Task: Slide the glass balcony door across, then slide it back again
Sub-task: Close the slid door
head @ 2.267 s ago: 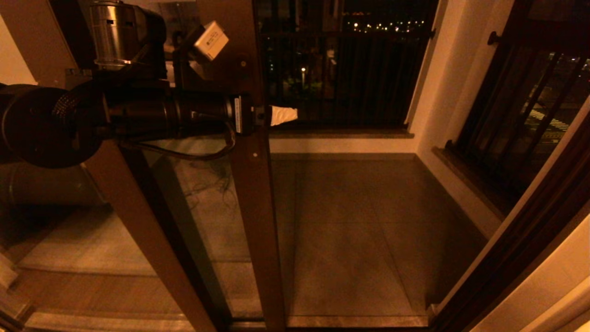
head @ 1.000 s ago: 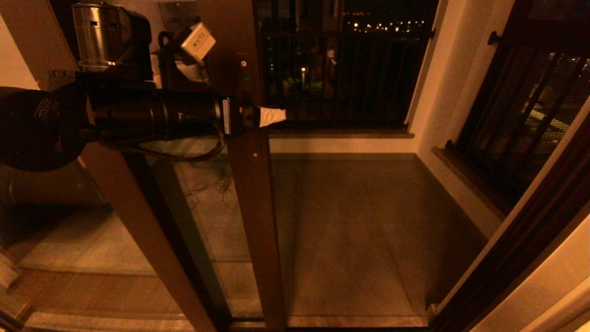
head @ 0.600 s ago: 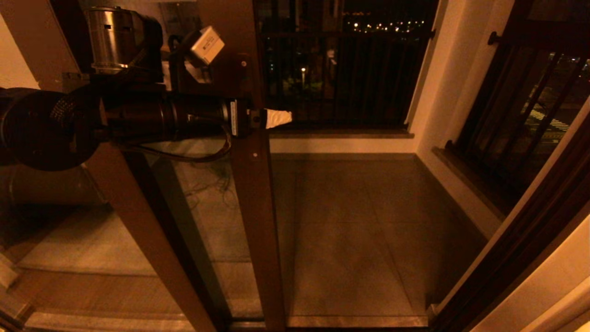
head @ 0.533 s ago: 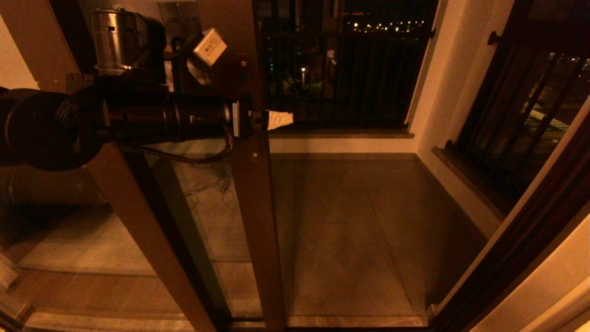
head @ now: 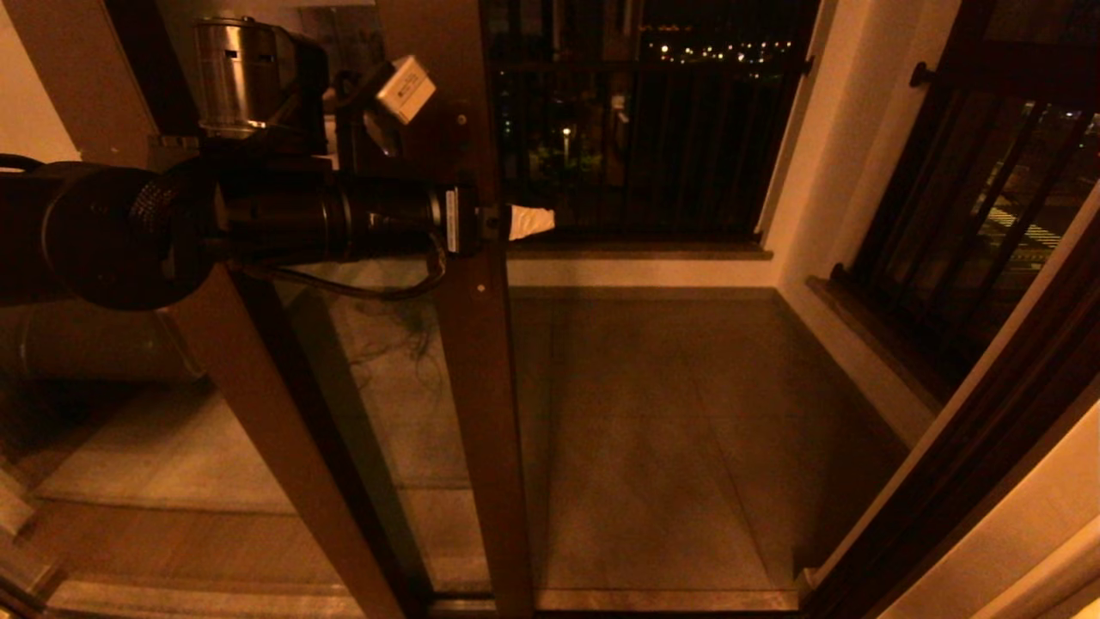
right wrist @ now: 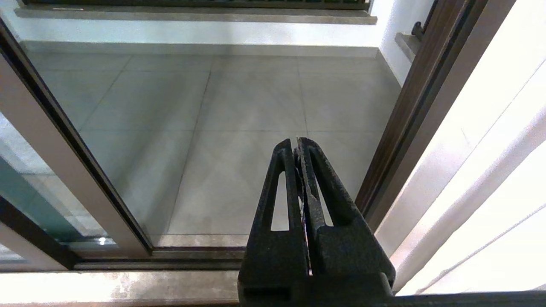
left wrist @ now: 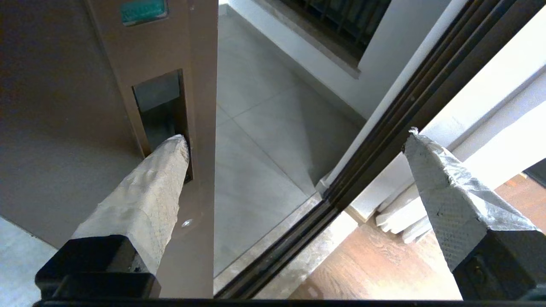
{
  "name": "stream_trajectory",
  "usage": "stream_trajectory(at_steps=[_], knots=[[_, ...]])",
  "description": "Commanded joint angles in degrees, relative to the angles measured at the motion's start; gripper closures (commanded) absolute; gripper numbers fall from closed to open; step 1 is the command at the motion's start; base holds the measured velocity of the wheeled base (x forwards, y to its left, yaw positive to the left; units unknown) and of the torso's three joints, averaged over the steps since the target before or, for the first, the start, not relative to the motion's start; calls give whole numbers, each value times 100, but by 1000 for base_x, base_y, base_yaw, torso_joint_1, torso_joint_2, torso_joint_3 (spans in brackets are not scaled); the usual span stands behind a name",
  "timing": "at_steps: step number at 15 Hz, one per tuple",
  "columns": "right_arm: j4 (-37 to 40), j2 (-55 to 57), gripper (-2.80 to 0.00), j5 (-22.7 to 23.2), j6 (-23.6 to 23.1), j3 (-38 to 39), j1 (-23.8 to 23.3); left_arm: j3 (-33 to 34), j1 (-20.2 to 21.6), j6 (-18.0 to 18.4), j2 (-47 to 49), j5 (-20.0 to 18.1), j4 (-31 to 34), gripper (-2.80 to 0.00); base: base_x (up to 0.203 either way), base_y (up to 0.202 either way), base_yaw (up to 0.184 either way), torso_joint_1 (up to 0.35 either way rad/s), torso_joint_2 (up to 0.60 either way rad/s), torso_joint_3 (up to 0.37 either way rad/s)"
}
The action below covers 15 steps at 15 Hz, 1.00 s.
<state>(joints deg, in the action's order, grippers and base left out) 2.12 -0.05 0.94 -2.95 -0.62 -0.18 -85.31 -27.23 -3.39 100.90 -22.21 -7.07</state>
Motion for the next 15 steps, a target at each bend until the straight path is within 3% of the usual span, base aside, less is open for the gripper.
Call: stream_trajectory(at_steps=[1, 8, 11, 15], knots=[[-1, 5, 0, 3, -4, 1, 1, -38, -28, 5, 52, -38, -58, -280, 0, 0, 0, 0, 0, 0], [-1, 5, 0, 3, -4, 1, 1, -285, -292, -2, 167, -30, -49, -280, 0, 0, 0, 0, 0, 0], [8, 5, 0, 3, -4, 1, 1, -372, -428, 5, 255, 212, -49, -280, 0, 0, 0, 0, 0, 0], [-1, 5, 0, 3, -4, 1, 1, -404, -552, 1, 349, 259, -49, -280, 0, 0, 0, 0, 0, 0]])
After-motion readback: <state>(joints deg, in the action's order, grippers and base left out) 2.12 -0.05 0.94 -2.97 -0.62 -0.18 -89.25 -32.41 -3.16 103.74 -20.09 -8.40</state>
